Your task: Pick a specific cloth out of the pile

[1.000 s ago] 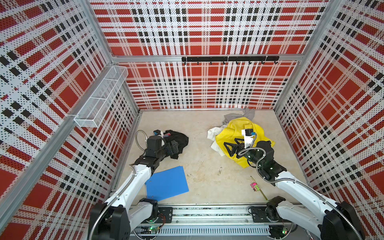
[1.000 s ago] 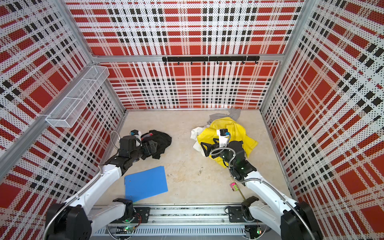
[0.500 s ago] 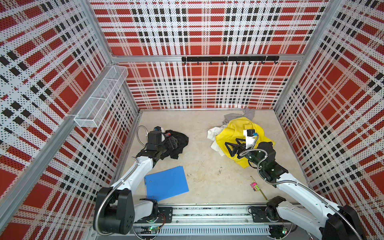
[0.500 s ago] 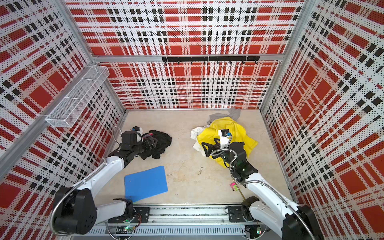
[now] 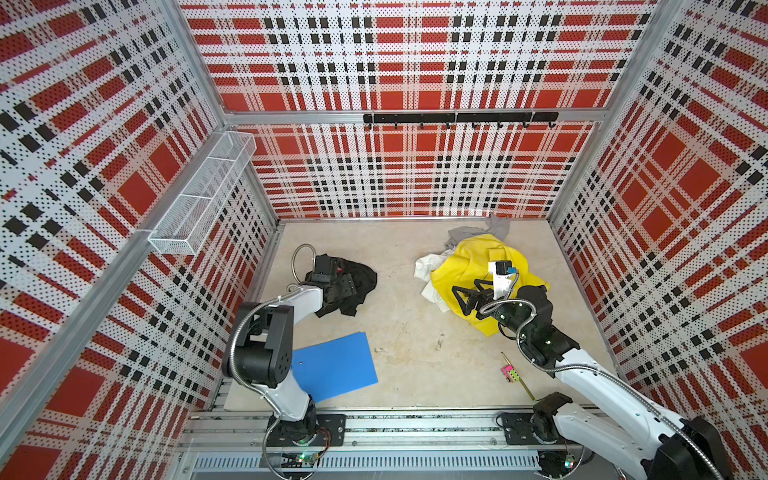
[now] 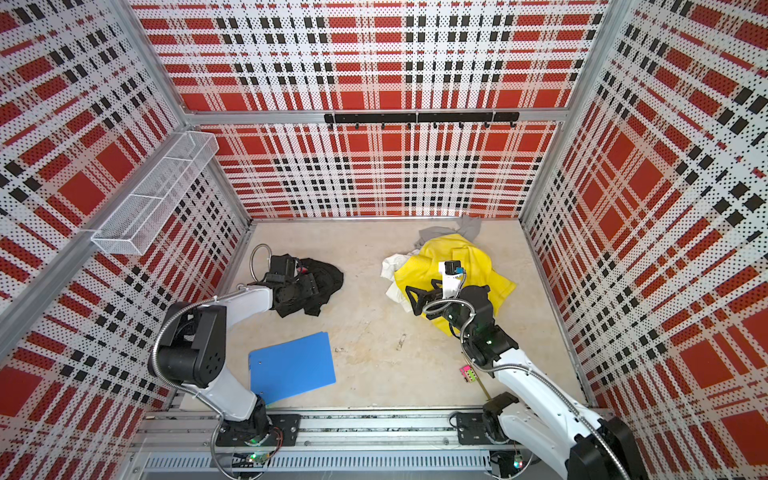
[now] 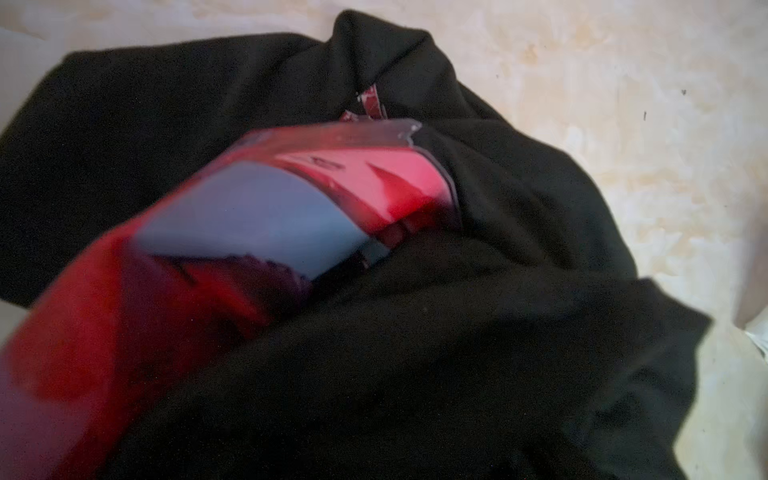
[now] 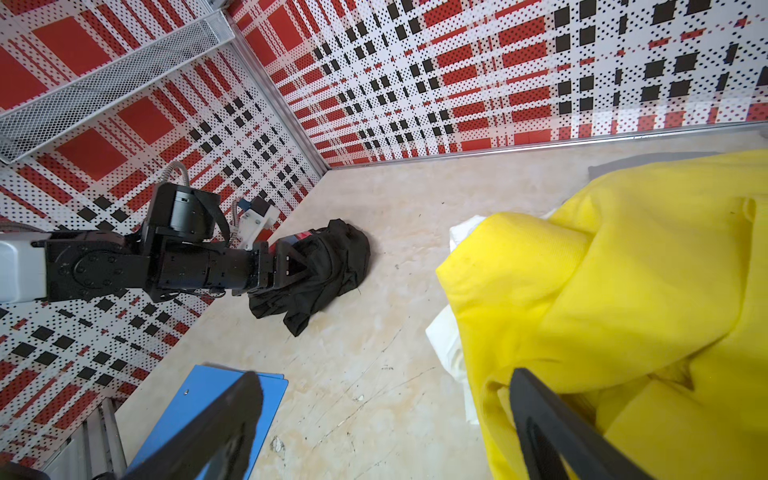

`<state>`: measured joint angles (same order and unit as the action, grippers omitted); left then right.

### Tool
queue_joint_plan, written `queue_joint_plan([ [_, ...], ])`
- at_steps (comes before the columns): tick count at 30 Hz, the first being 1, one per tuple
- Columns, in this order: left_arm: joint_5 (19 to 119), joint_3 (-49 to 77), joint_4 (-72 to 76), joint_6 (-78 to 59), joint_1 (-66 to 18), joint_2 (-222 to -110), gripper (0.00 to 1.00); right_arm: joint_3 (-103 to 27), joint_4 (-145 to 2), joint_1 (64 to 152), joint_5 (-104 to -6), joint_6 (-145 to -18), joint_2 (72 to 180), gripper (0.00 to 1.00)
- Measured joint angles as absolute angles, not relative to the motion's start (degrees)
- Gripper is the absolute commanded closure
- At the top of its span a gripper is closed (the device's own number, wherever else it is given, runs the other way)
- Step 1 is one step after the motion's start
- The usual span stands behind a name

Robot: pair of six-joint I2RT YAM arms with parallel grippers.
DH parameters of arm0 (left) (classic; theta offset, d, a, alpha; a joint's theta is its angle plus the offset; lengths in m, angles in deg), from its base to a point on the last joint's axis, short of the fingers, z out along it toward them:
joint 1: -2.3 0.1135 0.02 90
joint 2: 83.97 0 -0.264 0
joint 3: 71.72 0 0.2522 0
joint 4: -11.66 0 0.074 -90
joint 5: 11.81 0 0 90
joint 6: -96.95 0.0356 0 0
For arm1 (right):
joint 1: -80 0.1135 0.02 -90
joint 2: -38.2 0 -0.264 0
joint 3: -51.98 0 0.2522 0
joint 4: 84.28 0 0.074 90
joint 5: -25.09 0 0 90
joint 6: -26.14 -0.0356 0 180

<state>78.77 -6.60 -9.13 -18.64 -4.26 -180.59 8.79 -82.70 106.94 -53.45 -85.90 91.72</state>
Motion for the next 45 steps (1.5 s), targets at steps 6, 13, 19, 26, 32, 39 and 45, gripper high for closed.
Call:
queue_joint_plan([
  [6, 78.68, -6.27, -8.08, -18.81, -4.22, -180.74, 0.16, 8.79, -82.46, 106.94, -53.78, -85.90, 91.11, 0.01],
  [13, 78.59, -7.91, -9.31, -18.64, -4.20, -171.30, 0.09, 8.79, -81.72, 106.94, -54.08, -85.49, 91.11, 0.01],
  [19, 76.62, -10.56, -9.37, -17.35, -4.20, -158.31, 0.01, 8.79, -80.54, 106.94, -53.82, -83.68, 91.04, 0.00],
  [26, 73.41, -20.02, -7.14, -15.36, -4.74, -142.86, 0.01, 8.79, -79.07, 106.94, -54.32, -81.40, 89.77, 0.00],
  [32, 77.10, -26.91, -1.98, -15.14, -5.18, -135.21, 0.01, 7.65, -76.26, 106.94, -58.89, -80.79, 87.09, 0.00],
  [39, 85.63, -32.15, 4.92, -13.35, -5.23, -135.74, 0.01, 7.24, -72.36, 106.94, -69.08, -80.31, 83.26, 0.00],
  [45, 89.19, -34.27, 11.33, -7.64, -5.12, -140.70, 0.01, 8.73, -70.68, 106.90, -81.12, -80.16, 77.25, 0.00],
])
